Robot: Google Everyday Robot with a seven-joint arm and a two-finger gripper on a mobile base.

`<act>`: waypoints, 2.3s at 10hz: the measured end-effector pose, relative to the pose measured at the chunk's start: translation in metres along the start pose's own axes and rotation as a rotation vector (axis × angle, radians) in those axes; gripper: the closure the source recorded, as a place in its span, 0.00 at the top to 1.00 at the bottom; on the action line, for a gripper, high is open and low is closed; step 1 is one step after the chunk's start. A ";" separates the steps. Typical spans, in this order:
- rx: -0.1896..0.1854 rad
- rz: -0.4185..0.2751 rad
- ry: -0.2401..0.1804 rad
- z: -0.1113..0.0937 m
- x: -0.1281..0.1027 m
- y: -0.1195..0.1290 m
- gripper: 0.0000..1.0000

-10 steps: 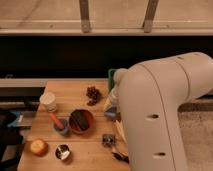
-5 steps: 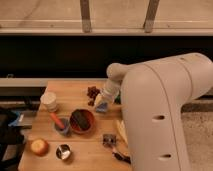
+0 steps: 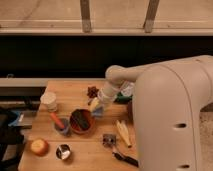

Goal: Wipe table surface with sponge

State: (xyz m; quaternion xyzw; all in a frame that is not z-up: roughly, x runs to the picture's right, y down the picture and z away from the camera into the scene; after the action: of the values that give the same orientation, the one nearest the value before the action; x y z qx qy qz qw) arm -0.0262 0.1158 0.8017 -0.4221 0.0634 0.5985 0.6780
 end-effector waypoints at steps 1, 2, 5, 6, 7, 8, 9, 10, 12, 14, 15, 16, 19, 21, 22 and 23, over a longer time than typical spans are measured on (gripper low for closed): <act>-0.009 0.001 0.015 0.004 0.014 -0.001 0.00; -0.014 0.015 0.018 0.003 0.025 -0.008 0.00; -0.004 0.080 0.000 -0.005 0.033 -0.041 0.00; 0.001 0.096 -0.007 -0.010 0.029 -0.051 0.00; 0.008 0.122 -0.017 -0.017 0.022 -0.069 0.00; 0.005 0.133 -0.024 -0.017 0.014 -0.077 0.00; -0.010 0.136 -0.033 -0.015 0.006 -0.080 0.00; -0.019 0.143 -0.039 -0.016 0.003 -0.085 0.00; -0.020 0.141 -0.038 -0.015 0.003 -0.084 0.00; -0.023 0.138 -0.037 -0.015 0.004 -0.086 0.00; -0.032 0.110 -0.027 -0.011 0.002 -0.080 0.00; -0.038 0.089 -0.020 -0.006 -0.002 -0.074 0.00; -0.048 0.045 0.029 0.016 0.005 -0.057 0.00; -0.048 0.086 0.022 0.013 0.019 -0.068 0.00; -0.043 0.113 0.015 0.007 0.030 -0.078 0.00; -0.035 0.137 0.008 0.002 0.039 -0.088 0.00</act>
State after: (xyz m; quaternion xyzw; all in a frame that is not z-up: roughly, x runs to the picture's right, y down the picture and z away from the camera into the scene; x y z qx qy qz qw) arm 0.0601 0.1530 0.8239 -0.4311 0.0842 0.6427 0.6277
